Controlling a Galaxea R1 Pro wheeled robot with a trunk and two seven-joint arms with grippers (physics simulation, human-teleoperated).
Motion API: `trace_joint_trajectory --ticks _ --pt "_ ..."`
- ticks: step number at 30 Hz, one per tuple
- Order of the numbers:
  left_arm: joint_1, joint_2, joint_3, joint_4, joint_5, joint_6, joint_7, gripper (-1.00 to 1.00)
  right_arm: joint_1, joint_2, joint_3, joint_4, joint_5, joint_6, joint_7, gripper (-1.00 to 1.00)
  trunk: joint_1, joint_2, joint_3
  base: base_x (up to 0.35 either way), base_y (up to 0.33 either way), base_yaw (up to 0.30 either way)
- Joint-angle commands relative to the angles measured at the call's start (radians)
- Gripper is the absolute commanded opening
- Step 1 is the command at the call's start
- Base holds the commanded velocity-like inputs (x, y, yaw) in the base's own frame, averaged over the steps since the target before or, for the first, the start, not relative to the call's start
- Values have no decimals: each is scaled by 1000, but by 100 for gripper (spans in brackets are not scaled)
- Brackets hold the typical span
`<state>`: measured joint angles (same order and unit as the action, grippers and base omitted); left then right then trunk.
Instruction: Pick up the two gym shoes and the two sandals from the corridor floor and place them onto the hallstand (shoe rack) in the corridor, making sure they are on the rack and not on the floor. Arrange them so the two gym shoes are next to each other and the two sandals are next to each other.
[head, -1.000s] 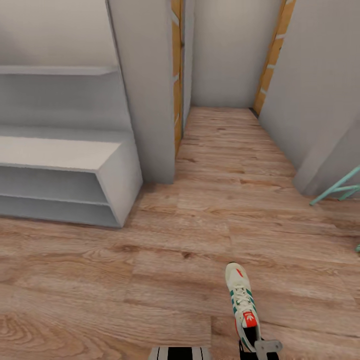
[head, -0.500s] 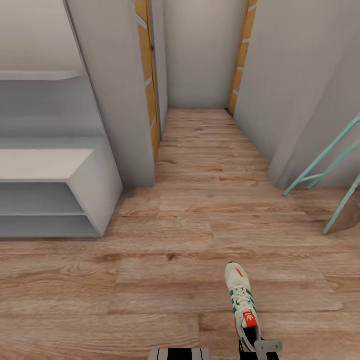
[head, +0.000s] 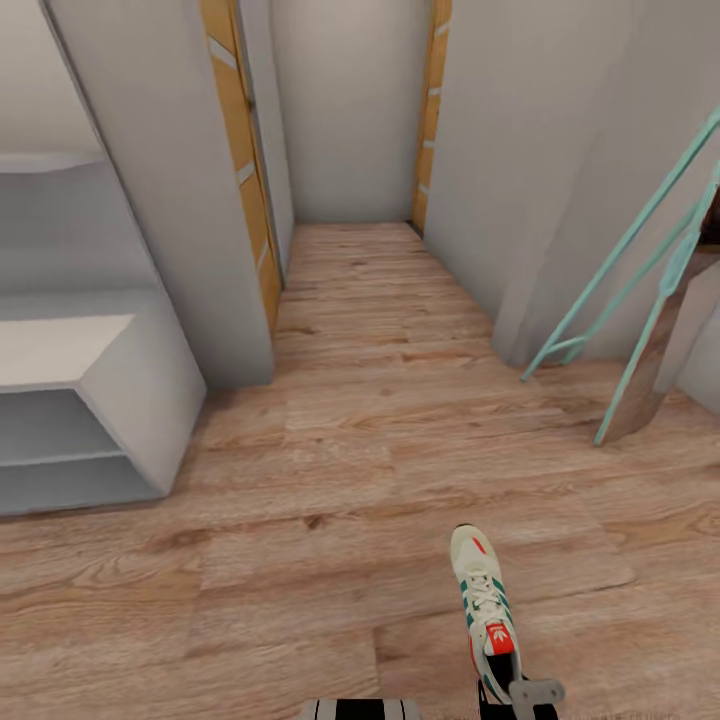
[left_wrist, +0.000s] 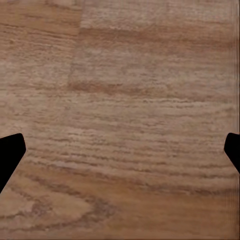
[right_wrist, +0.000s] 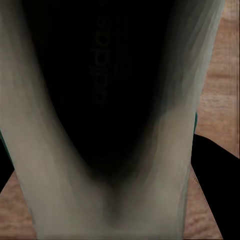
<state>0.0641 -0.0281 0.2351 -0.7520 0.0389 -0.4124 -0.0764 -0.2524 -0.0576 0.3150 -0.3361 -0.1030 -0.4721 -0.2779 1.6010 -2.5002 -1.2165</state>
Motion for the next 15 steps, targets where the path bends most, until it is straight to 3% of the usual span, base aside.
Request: trace_joint_trajectory --ticks 1,15 --pt "0 -1 4 -1 4 0 -8 100 -1 -1 9 1 -11 -3 -4 -100 0 0 0 0 0 -259" --pt "0 -1 5 -1 4 0 -8 100 -1 -1 9 1 -11 -3 -4 -100 0 0 14 0 0 -259"
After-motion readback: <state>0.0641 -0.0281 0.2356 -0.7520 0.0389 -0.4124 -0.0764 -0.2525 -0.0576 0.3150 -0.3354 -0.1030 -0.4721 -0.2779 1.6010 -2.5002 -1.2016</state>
